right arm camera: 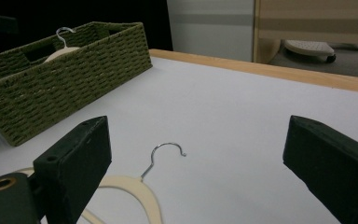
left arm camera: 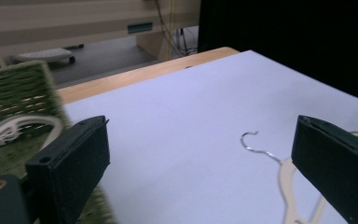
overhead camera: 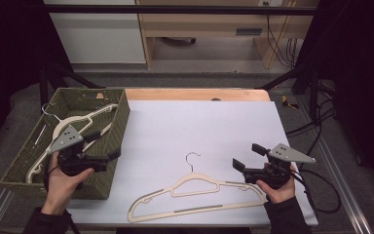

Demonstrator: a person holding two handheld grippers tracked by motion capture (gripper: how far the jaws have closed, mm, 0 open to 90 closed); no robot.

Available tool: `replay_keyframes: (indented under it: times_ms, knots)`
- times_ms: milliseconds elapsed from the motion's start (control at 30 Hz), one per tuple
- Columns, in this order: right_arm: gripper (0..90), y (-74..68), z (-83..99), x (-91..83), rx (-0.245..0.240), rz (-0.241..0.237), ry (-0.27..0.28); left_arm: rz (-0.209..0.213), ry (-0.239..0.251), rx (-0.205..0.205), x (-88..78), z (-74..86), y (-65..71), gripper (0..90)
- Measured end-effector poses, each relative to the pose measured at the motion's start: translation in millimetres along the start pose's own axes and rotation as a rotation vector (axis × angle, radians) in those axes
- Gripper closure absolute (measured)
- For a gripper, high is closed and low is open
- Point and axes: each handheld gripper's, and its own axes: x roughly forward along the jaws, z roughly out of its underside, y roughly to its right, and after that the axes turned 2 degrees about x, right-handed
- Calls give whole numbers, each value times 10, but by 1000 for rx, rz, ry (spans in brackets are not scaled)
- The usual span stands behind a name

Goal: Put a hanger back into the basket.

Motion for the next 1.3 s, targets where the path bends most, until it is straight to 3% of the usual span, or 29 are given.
replay_keyframes:
  times_ms: [300, 500, 667, 733, 833, 933, 1033, 1133, 1233, 1300]
  knots:
    - [137, -73, 24, 90, -11, 4, -38, 113, -33, 12, 220, 204, 394, 46]
    - [174, -132, 33, 145, -8, 8, -56, 167, -75, 37, 380, 362, 561, 55]
    - [194, -177, 64, 203, -40, -7, -96, 186, -156, 15, 502, 539, 598, 61]
    - [197, -201, 71, 227, -42, -12, -102, 185, -194, 28, 554, 595, 613, 62]
    - [200, -210, 84, 244, -43, -15, -110, 222, -261, 26, 648, 688, 648, 73]
    - [202, -213, 96, 259, -46, -16, -119, 219, -325, 59, 726, 775, 694, 102]
    - [198, -217, 106, 268, -50, -20, -128, 267, -379, 64, 780, 836, 713, 177]
    - [195, -216, 112, 273, -52, -19, -133, 286, -403, 61, 818, 882, 711, 239]
    - [195, -215, 123, 290, -55, -17, -140, 280, -426, 74, 852, 941, 697, 311]
    - [193, -215, 130, 296, -59, -21, -150, 263, -436, 105, 867, 966, 690, 358]
